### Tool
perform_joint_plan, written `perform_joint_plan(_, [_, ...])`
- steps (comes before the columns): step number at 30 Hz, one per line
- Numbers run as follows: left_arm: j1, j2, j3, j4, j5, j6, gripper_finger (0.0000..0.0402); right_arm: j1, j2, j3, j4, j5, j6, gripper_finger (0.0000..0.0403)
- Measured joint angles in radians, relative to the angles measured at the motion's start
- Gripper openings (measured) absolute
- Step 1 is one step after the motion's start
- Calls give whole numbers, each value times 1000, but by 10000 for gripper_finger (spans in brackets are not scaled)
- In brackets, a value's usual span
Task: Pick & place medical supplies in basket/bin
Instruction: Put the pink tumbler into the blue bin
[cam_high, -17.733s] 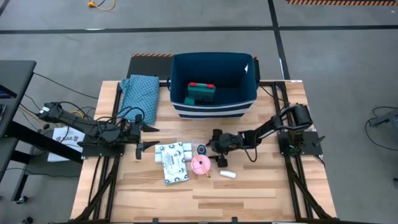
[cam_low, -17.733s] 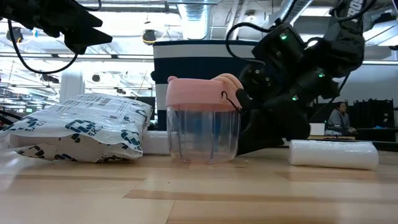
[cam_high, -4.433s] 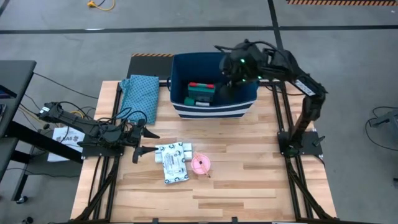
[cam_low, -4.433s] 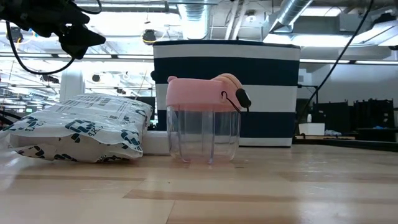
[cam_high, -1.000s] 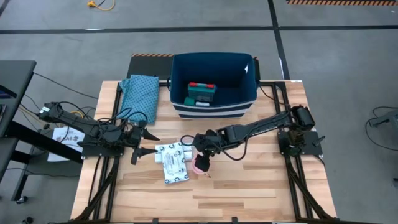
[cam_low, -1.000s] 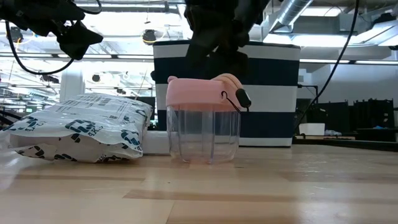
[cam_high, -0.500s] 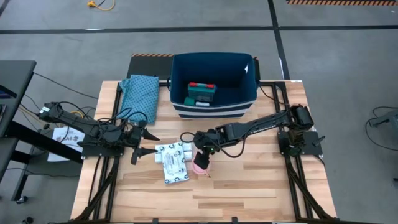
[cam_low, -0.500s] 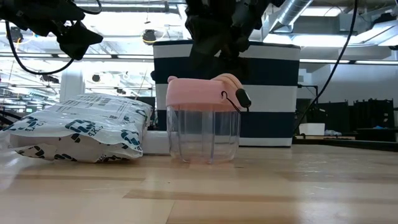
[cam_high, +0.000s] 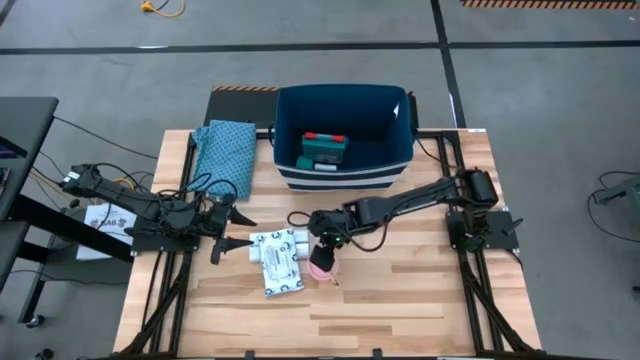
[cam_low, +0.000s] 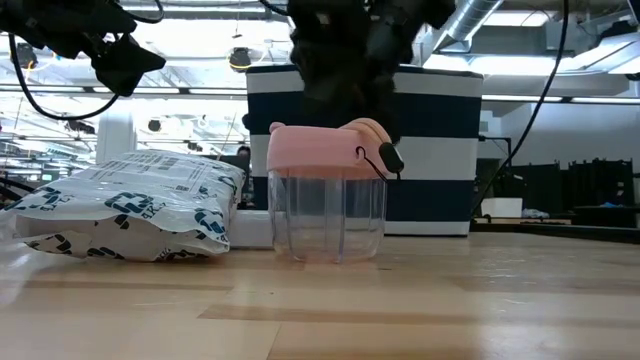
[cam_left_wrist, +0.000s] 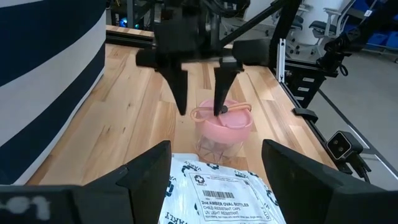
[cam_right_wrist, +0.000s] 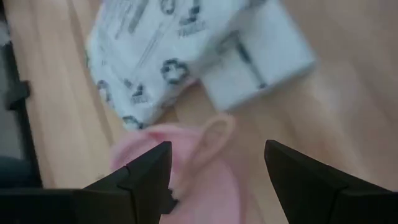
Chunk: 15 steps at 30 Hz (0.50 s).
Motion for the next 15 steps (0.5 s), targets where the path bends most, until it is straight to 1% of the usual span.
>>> perform_joint_plan(3, [0,0,0,-6,0,0,241,0,25,5,60,-43,5,249])
perform_joint_plan(5, [0,0,0,-7,0,0,241,0,25,2,57,-41,5,249])
perform_joint_plan(8, [0,0,0,-8,0,0,241,0,25,3,62,-11,4,249])
perform_joint_plan(15, [0,0,0,-15,0,0,241,-6,25,3,61,-16,-1,246])
